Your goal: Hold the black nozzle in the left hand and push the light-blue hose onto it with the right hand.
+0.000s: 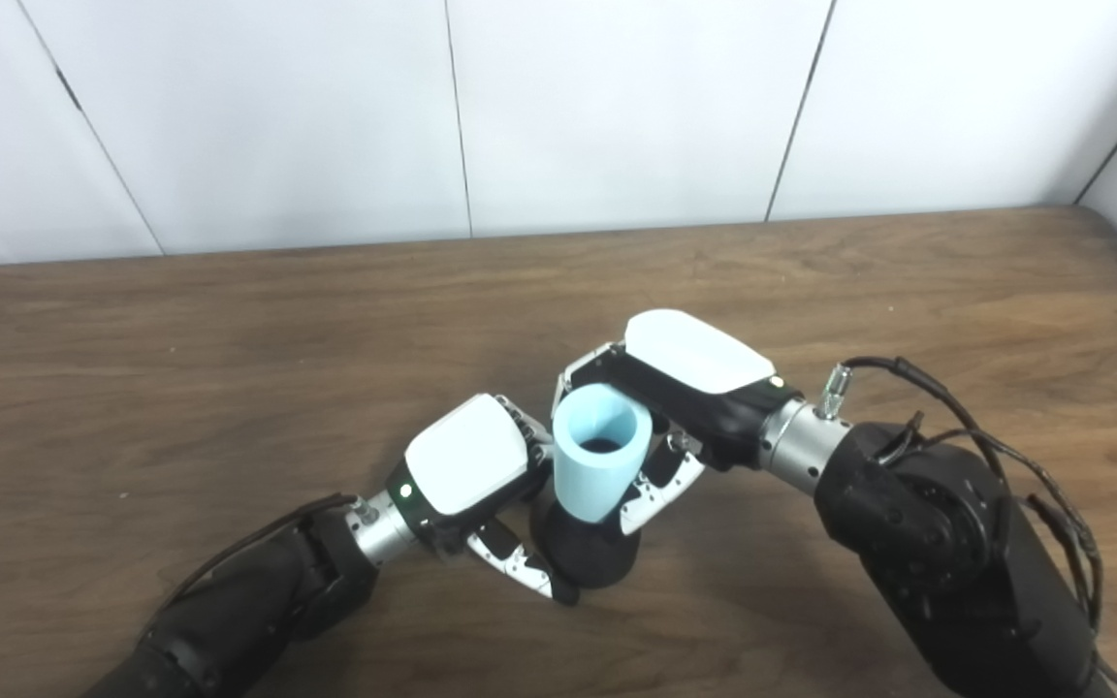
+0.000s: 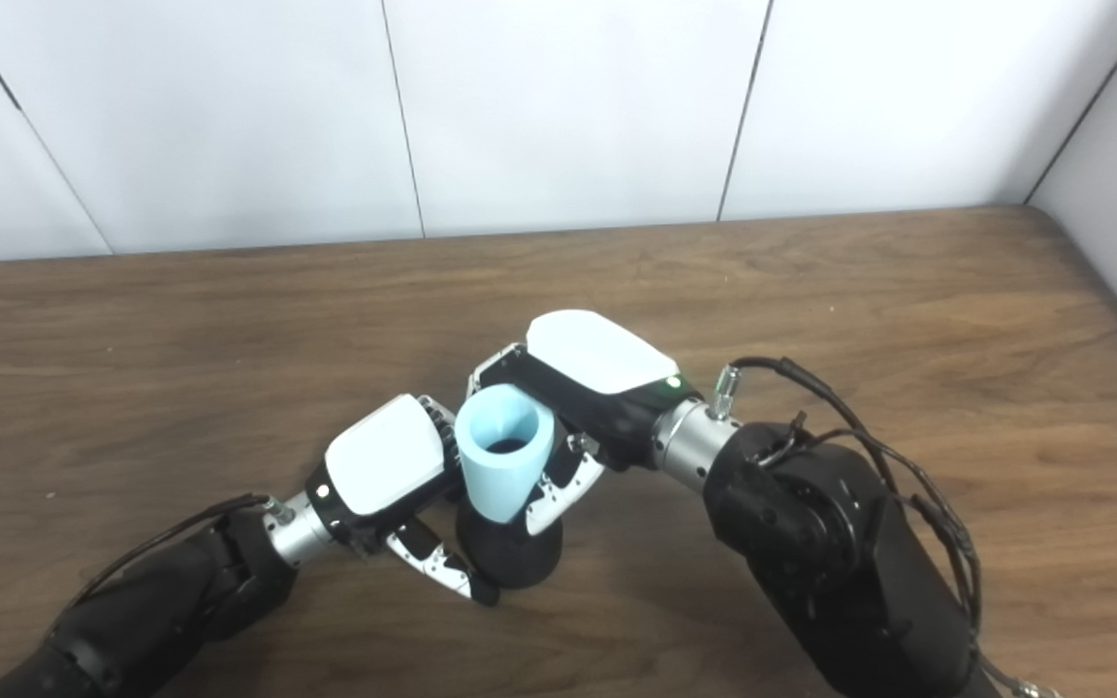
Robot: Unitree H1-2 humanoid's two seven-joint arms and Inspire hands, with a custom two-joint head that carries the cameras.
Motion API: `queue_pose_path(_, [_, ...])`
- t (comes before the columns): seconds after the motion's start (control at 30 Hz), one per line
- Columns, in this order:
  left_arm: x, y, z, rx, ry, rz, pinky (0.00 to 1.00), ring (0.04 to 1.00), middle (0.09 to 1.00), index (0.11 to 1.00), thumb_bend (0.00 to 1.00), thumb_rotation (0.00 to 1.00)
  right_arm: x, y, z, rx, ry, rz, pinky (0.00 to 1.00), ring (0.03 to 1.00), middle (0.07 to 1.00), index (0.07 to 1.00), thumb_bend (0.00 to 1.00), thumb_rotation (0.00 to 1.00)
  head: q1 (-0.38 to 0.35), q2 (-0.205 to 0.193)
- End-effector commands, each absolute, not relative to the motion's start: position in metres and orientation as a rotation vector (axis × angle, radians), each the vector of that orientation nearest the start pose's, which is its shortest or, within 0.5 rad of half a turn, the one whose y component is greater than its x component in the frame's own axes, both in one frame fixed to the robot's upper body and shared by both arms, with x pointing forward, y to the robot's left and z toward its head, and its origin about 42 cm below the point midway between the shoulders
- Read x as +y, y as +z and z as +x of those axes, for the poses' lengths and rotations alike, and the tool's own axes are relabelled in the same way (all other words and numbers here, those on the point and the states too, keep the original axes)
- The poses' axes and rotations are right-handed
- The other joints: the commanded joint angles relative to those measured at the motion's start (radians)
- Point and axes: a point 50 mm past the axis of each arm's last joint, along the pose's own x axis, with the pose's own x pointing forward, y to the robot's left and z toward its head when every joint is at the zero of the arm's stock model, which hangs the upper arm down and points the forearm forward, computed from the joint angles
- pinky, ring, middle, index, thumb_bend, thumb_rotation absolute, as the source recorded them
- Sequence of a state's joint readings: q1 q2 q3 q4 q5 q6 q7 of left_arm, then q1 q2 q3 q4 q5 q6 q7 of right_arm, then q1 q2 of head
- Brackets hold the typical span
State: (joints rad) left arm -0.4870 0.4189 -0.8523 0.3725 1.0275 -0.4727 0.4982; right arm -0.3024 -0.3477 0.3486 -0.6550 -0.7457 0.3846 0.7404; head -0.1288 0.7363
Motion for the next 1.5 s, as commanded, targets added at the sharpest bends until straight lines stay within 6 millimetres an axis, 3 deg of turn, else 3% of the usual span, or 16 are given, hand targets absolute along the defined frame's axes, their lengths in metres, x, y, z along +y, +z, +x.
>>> queue_pose_path(0.0, [0.161,0.047,0.307,-0.827,-0.913,1.323,0.1,0.161,0.219,0.473,0.52,0.04,-0.182,0.277,0.282,-0.268,0.617,-1.162,0.18,0.347,0.437,0.526,0.51,0.0,0.0,-0.001])
queue_pose_path(0.97, [0.159,0.048,0.309,-0.793,-0.9,1.293,0.15,0.205,0.269,0.474,0.52,0.05,-0.173,0.27,0.273,-0.368,0.598,-1.096,0.21,0.332,0.446,0.538,0.51,0.0,0.007,-0.001])
queue_pose_path(1.1, [0.158,0.053,0.308,-0.769,-0.913,1.304,0.23,0.291,0.413,0.515,0.52,0.0,-0.172,0.269,0.273,-0.37,0.596,-1.094,0.2,0.327,0.443,0.535,0.51,0.0,0.008,-0.001])
queue_pose_path(1.43, [0.156,0.055,0.308,-0.744,-0.908,1.303,0.25,0.32,0.442,0.514,0.52,0.0,-0.17,0.271,0.274,-0.398,0.591,-1.096,0.21,0.334,0.455,0.536,0.51,0.0,0.011,-0.002])
queue_pose_path(1.47, [0.156,0.055,0.308,-0.739,-0.908,1.301,0.26,0.327,0.425,0.497,0.52,0.04,-0.17,0.271,0.274,-0.399,0.59,-1.094,0.22,0.335,0.458,0.536,0.51,0.0,0.011,-0.002])
